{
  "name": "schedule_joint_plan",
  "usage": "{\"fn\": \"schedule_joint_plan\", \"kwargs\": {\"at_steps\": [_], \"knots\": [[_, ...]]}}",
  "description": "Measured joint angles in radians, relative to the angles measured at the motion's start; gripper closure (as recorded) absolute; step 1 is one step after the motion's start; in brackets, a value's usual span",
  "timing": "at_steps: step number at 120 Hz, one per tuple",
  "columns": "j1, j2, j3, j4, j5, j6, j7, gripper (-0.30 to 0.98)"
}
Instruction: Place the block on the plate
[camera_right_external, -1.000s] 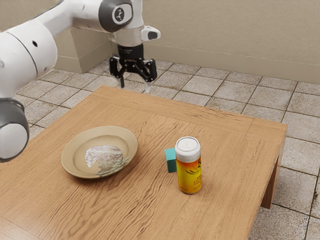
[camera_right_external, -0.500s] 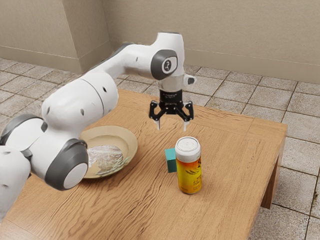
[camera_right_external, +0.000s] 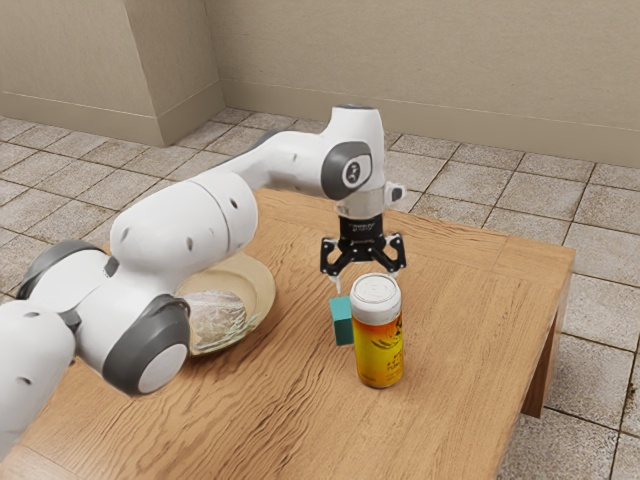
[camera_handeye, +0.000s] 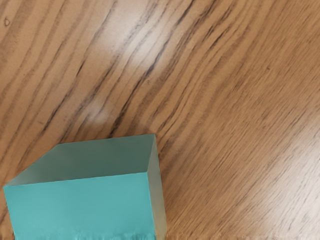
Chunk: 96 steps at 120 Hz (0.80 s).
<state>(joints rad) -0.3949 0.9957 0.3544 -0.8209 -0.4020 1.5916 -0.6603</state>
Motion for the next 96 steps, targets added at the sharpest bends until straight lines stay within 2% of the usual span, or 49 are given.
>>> {"fn": "schedule_joint_plan", "kwargs": {"at_steps": [11,28,96], "knots": [[-0.020,-0.099,-0.005,-0.155,0.003,0.055,-0.016,0.00],[-0.029,-0.186,-0.030,-0.293,0.023,0.131,-0.035,0.00],[-0.034,-0.278,-0.054,-0.480,0.039,0.283,-0.065,0.00]]}}
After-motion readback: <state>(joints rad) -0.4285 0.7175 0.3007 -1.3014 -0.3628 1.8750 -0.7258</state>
